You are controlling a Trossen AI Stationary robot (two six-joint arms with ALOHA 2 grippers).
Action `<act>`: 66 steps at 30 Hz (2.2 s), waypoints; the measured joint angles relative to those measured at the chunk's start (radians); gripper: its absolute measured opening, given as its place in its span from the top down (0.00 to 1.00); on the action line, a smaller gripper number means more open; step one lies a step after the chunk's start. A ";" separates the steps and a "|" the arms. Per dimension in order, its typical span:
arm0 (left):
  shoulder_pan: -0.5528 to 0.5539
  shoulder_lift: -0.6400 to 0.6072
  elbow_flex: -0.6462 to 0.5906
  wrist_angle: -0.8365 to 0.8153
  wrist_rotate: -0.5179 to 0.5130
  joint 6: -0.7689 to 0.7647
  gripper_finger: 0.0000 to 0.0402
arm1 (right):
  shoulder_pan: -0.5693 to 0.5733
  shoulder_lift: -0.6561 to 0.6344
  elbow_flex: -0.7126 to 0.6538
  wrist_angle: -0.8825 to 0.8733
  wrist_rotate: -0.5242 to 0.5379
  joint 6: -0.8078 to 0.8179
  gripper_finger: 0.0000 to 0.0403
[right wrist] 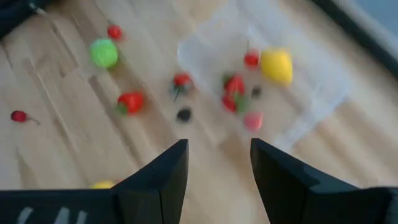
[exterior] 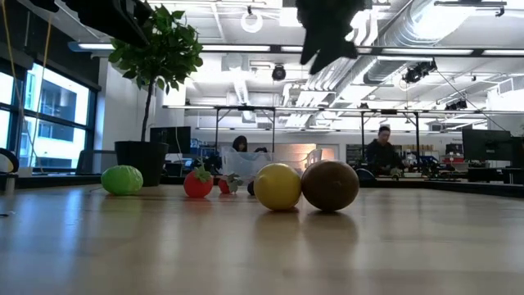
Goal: Pick and placing Produce into tupperware
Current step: Put the kiwi into the transparent bin
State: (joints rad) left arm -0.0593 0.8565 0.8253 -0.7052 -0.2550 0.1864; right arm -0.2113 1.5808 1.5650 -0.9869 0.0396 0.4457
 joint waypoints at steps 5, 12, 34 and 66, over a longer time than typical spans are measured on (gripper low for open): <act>0.000 0.000 0.000 0.000 0.000 0.000 0.99 | 0.138 0.005 0.000 -0.063 0.157 0.263 0.59; 0.000 0.000 0.000 0.000 0.000 0.000 0.99 | 0.293 0.009 -0.053 -0.077 0.329 0.577 0.59; 0.000 0.000 0.000 0.000 0.000 0.000 0.99 | 0.497 0.010 -0.272 0.116 0.189 1.083 0.59; 0.000 0.000 0.000 0.000 0.000 0.000 0.99 | 0.539 0.120 -0.269 0.194 0.142 1.312 0.59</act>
State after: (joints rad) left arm -0.0591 0.8566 0.8253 -0.7055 -0.2554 0.1862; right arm 0.3275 1.7007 1.2961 -0.7925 0.1812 1.7573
